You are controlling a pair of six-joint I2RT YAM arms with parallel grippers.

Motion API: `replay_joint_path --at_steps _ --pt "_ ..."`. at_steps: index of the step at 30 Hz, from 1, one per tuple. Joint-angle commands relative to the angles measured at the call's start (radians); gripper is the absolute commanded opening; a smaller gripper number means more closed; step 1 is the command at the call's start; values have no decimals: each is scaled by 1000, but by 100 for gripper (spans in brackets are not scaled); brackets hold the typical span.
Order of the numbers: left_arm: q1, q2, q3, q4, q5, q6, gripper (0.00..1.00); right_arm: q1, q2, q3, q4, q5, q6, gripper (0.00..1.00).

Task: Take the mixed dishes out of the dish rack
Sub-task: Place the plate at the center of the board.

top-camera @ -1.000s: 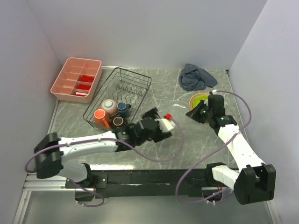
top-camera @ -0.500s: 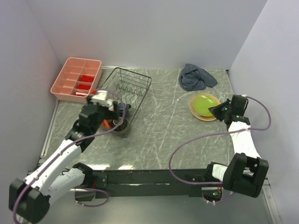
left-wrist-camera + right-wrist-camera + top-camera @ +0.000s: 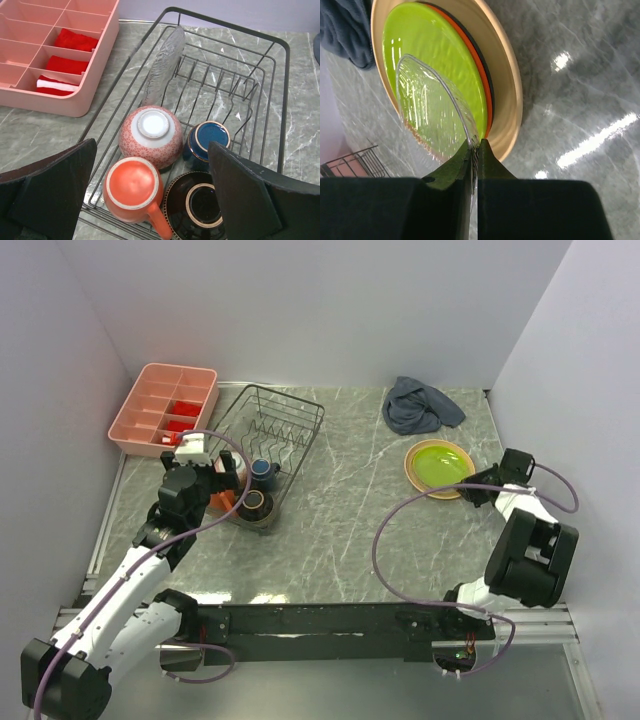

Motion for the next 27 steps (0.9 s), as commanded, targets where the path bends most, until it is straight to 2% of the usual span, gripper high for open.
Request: replay_joint_path --at_steps 1,2,5,8,11,13,15,21,25,26,27 --pt "3 -17 -8 53 -29 0 99 -5 51 84 62 -17 -14 8" --pt "3 -15 -8 56 -28 0 99 -5 57 90 61 -14 -20 9" --pt "3 -9 -8 63 -12 2 99 -5 71 112 52 2 -43 22" --pt "3 -5 -10 66 -5 2 99 -4 77 133 39 12 -64 27" --pt "3 1 -10 69 6 2 100 -2 92 164 15 20 -92 42" --pt "3 4 -10 72 9 2 99 1 98 194 -26 44 -120 48" --pt "3 8 -10 72 14 3 99 10 92 210 -65 66 -147 49" --pt "3 14 -10 73 23 2 100 34 39 233 -135 135 -175 64" --pt "3 27 -7 72 70 -12 99 73 -44 219 -151 160 -195 83" --pt "3 40 -5 66 78 -16 99 91 -66 214 -152 160 -202 91" --pt "3 47 2 61 83 -21 99 102 -107 213 -158 169 -218 92"
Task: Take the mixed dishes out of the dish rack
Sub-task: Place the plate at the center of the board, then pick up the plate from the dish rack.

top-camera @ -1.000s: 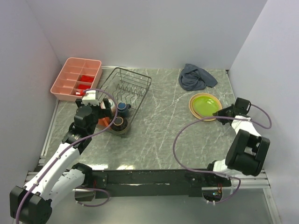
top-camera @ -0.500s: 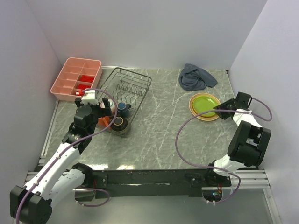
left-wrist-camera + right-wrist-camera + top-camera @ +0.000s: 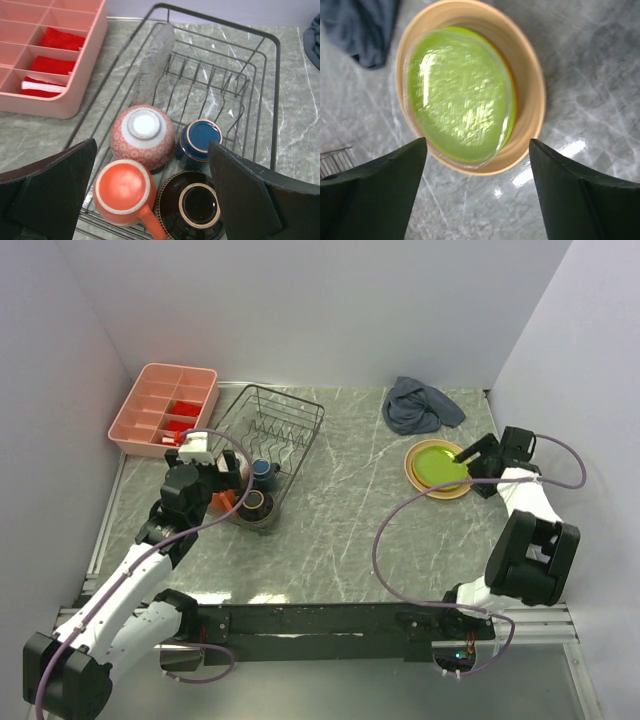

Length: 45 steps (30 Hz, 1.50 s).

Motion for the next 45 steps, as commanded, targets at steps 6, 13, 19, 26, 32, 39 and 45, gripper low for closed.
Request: replay_joint_path --at_steps 6,13,19,26,32,39,45 --pt "8 115 105 -30 129 -49 99 199 -318 16 -24 89 -123 100" --pt "54 308 298 -126 232 -49 99 321 -502 -73 -3 52 -167 100" --pt "170 517 531 -260 431 -77 99 355 -661 -188 -10 -5 -148 100" --pt "307 750 803 -405 692 -89 100 355 -810 -293 -44 -40 -147 100" --pt "358 924 976 -471 819 -90 93 384 -878 -354 -67 -56 -147 100" --pt "362 1105 1150 -541 918 -106 82 384 -902 -377 -90 -57 -156 100" --pt "362 1192 1190 -516 978 -155 72 384 -896 -380 -81 -62 -156 100"
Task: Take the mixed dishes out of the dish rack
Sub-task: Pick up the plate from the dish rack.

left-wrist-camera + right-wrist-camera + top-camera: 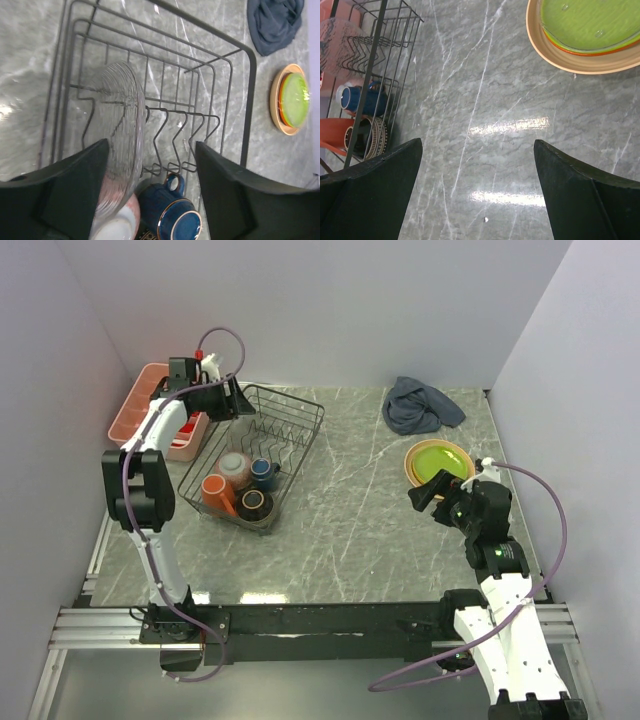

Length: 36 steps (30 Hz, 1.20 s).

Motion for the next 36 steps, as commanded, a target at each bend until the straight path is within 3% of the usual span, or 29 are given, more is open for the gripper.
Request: replay_joint_path --at_steps 1,17,36 --pt "-1 42 58 -1 99 -47 71 7 -3 -4 23 -6 -12 100" --pt "3 31 65 -7 178 -50 20 7 43 -6 54 -21 -6 100" --pt "52 -99 114 -65 238 -77 9 6 41 -6 65 -38 -4 100"
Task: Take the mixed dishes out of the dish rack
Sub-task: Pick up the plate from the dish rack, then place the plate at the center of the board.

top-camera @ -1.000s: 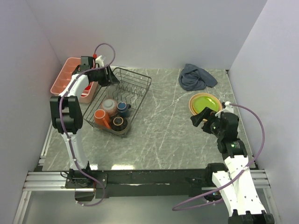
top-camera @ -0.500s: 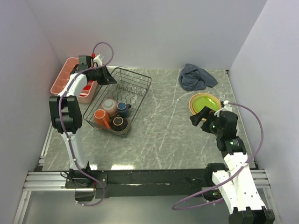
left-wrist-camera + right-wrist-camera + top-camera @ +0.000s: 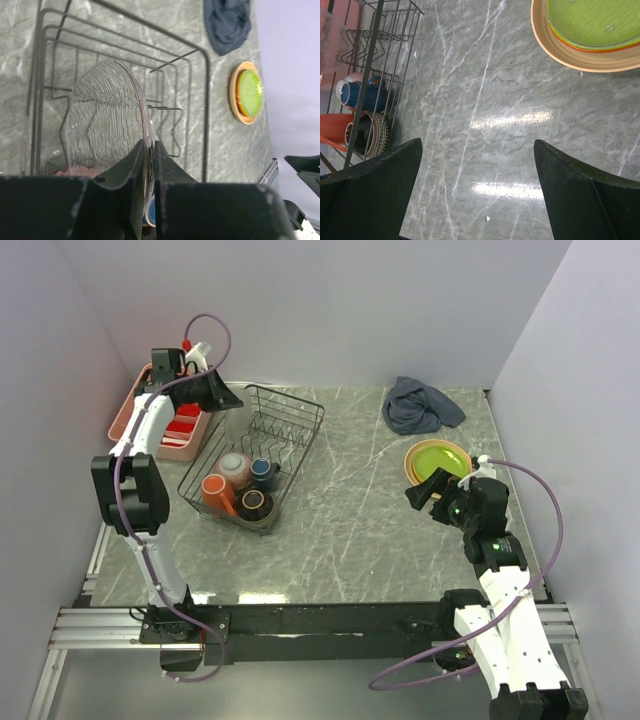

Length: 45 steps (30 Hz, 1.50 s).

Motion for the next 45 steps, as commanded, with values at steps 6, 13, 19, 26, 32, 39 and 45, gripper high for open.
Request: replay_joint_path --at_steps 6,13,19,26,32,39,45 --pt "1 -175 39 -35 85 -17 8 6 -6 -1 46 -33 3 100" --pt "-34 -314 -58 -30 55 34 6 7 12 -7 82 -86 32 100" --pt "-187 -440 -159 -43 -75 177 6 15 33 -8 109 -126 50 100" --pt "-467 -544 -289 35 -380 380 1 41 60 10 121 -135 57 100" --pt "-680 -577 -397 147 -598 476 2 58 78 35 117 -143 64 100" --pt "-948 -615 -613 392 -891 641 1 61 87 73 94 -149 80 100" --pt "-1142 -557 -699 522 -1118 773 1 62 87 116 82 -165 116 100"
